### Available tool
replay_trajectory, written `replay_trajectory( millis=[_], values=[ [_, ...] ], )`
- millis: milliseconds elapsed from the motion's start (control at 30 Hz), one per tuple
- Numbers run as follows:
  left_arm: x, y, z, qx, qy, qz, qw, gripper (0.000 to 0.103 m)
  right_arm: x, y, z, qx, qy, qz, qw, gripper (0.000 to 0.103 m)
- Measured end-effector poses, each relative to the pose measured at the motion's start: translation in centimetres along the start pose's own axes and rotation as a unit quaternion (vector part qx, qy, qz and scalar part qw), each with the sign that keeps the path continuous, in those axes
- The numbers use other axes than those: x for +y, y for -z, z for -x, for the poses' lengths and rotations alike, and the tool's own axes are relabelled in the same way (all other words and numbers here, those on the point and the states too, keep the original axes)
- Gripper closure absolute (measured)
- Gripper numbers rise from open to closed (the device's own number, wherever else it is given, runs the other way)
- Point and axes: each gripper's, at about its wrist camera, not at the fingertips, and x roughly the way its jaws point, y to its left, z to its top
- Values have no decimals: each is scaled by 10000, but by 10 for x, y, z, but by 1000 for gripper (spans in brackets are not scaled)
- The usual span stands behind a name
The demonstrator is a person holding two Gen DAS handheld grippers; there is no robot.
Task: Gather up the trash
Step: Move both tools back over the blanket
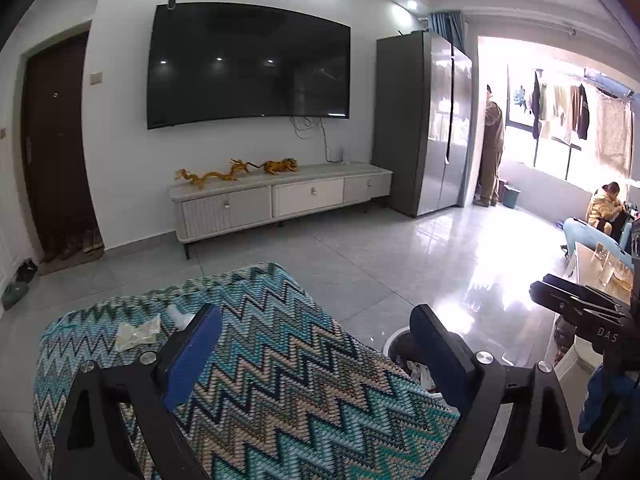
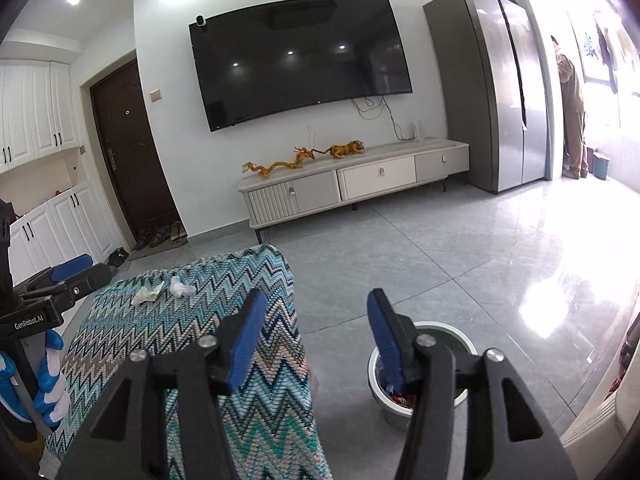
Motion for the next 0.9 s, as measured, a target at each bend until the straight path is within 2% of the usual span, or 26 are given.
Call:
replay_trajectory(
  millis=[167,267,400,533,767,900],
  values=[
    [29,13,48,-428,-507,324,9973,2,38,-2,36,-281,-70,335,9990,28],
    [42,19,73,-667,-710,615,9933,2,57,-2,55,-465,-99,504,9976,25],
    [49,25,104,-951,-1003,760,9875,2,73,-3,80,-739,-114,640,9951,15],
    [46,27,132,-1179,-1165,737,9834,1,86,0,101,-964,-198,800,9919,14],
    [36,33,166,-1329,-1268,681,9806,0,104,8,128,-1224,-345,967,9872,13],
    [37,36,182,-1394,-1367,764,9778,0,106,11,140,-1384,-392,971,9848,7]
  ],
)
